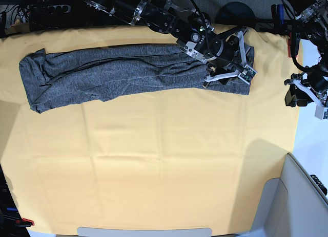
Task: Fold the T-shirt properly
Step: 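Lift the sleeve cuff and lay it along the strip toward the left gripper, then move the right gripper to the strip's end opposite the left gripper, then grasp both ends of the strip with the left and right grippers, then lift the strip end with the left gripper and fold it toward the right gripper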
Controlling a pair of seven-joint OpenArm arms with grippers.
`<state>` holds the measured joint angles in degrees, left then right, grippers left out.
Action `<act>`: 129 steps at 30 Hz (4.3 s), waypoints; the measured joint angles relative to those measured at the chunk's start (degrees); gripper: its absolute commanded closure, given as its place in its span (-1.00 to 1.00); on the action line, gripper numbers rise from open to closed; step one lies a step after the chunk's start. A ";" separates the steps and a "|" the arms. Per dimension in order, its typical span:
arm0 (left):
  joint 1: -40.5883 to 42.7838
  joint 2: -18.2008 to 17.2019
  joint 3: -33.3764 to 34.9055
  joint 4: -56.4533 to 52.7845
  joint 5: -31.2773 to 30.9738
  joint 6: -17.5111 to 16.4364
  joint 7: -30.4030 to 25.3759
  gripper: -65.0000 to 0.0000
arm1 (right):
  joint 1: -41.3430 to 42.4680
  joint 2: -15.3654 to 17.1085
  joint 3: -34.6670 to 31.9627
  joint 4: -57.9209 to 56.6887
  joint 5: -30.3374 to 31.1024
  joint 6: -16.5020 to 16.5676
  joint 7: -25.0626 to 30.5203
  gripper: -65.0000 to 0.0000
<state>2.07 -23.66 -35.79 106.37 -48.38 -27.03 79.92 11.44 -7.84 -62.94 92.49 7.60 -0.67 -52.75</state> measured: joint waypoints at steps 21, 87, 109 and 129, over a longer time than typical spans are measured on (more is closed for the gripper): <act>7.17 -4.48 0.66 -4.33 -1.16 -11.13 1.03 0.12 | -0.90 6.60 30.88 10.54 -0.15 -18.18 0.04 -0.30; -1.29 -6.54 27.26 -38.23 -32.26 -12.00 -0.52 -0.34 | -26.80 7.98 82.99 19.37 0.09 -10.27 0.26 -0.31; -1.77 -3.67 27.82 -41.51 -34.56 -12.07 -1.97 -0.30 | -26.82 7.96 82.95 19.34 0.07 -10.64 0.24 -0.31; -1.01 -2.45 28.28 -29.42 -30.51 -11.34 0.74 0.99 | -26.84 8.31 83.27 19.37 0.07 -10.47 0.22 -0.31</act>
<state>1.06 -26.11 -7.51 76.95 -78.89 -38.37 80.66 -15.40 0.47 20.34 111.85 7.66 -11.14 -52.53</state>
